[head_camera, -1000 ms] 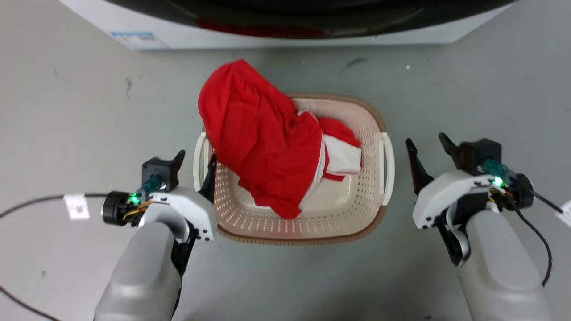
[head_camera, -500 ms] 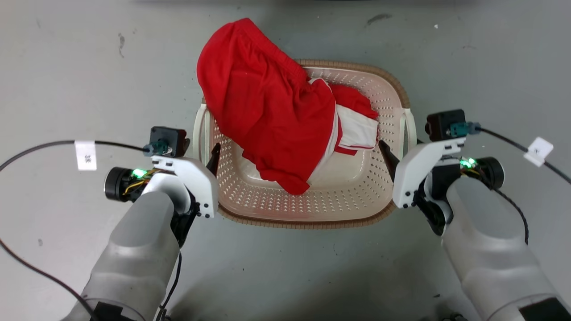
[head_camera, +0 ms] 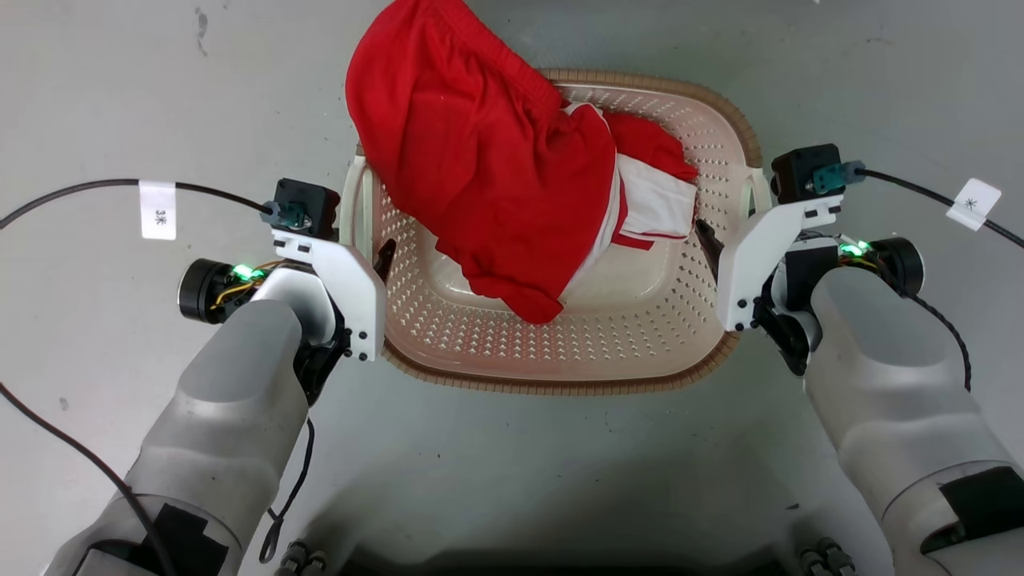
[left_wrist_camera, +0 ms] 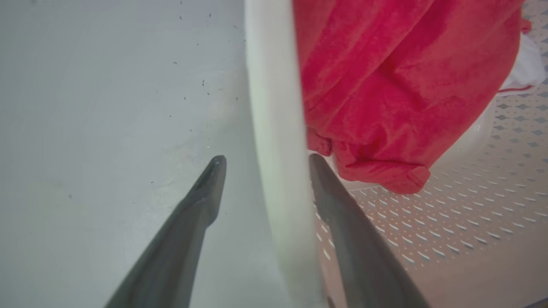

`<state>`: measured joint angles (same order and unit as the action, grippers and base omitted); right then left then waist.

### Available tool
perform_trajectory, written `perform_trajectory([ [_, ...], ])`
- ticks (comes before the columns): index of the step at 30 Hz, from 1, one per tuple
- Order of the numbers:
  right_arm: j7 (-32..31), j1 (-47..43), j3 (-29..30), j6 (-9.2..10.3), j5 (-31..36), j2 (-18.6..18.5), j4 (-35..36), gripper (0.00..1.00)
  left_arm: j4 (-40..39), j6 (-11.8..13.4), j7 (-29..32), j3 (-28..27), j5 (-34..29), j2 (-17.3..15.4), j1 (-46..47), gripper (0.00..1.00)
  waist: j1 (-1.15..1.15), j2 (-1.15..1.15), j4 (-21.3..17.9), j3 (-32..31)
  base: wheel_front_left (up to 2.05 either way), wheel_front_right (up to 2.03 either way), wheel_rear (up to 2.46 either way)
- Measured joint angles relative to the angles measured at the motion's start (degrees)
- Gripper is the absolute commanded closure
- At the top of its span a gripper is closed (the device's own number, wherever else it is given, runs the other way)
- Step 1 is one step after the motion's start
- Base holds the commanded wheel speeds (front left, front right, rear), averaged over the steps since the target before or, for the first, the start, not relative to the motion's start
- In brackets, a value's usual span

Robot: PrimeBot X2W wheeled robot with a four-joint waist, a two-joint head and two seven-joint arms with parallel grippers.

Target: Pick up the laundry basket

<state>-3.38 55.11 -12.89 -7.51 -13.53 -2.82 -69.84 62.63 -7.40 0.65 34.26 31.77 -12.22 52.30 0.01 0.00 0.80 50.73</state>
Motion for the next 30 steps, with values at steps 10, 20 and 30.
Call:
perform_trajectory([
  [10, 0.2, 1.3, -0.7, 0.00, -0.6, 0.0, -2.4, 1.00, -1.1, 0.0, 1.3, 6.4, 6.1, -0.8, 1.1, 1.00, 0.00, 0.00, 0.7, 1.4, 0.00, 0.00, 0.00],
  [20, -0.5, 1.9, -2.1, 0.02, -1.1, 0.1, -3.3, 1.00, -3.0, -0.1, 2.3, 12.0, 14.5, -1.6, 1.1, 1.00, 0.00, 0.00, 1.0, -0.3, 0.00, 0.00, 0.00],
  [30, -8.8, -2.4, -3.1, 0.01, -3.7, 0.3, -3.8, 1.00, -6.2, 0.0, 6.8, 18.3, 24.2, -4.2, -4.2, 1.00, -0.01, 0.00, 0.4, -11.6, 0.00, 0.00, 0.00],
])
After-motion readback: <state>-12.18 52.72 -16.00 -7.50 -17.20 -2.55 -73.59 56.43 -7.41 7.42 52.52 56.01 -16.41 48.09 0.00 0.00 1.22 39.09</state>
